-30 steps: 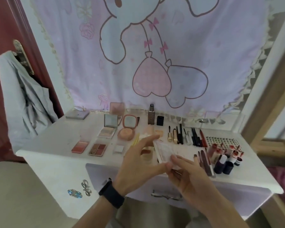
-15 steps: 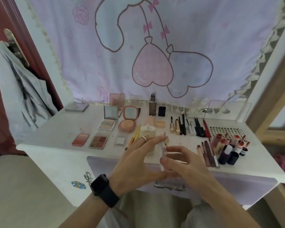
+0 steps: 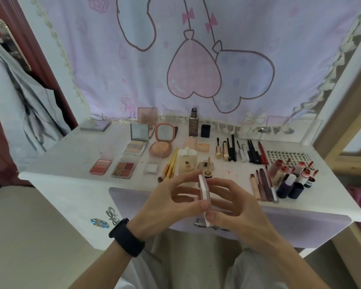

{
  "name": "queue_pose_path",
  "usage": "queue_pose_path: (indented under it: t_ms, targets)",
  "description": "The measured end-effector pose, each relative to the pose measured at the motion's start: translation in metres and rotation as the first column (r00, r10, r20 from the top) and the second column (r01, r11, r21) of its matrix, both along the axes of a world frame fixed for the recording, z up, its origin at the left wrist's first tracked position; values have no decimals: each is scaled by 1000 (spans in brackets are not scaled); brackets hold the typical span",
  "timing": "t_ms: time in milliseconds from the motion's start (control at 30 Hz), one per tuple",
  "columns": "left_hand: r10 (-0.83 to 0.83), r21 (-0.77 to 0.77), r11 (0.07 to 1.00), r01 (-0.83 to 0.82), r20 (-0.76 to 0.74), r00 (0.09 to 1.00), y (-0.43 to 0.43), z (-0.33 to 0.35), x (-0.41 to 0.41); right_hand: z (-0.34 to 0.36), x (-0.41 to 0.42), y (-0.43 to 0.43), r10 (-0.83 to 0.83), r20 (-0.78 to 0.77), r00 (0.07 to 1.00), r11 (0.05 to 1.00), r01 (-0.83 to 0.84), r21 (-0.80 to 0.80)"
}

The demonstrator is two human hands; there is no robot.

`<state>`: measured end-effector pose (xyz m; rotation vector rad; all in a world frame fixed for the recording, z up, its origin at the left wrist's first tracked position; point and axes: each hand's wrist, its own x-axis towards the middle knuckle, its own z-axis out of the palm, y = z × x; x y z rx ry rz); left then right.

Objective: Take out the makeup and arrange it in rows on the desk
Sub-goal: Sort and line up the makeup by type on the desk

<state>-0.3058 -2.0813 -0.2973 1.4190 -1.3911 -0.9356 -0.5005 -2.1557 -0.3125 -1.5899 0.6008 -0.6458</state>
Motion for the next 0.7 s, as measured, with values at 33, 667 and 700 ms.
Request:
queue_pose_path:
  t_ms: [33,667,700]
  targets:
    - [8,-12,1000,-8,20,1000,0,0,0,0,-1,0,7,1,1000,1000,-7,-6]
    - [80,-236,971,-44,145,986,12,10,-2,10,14,-1,66,64,996,958,-81,273]
    - [79,-257,966,-27,196,977,13,11,-2,12,16,-1,77,39,996,948,-85,307]
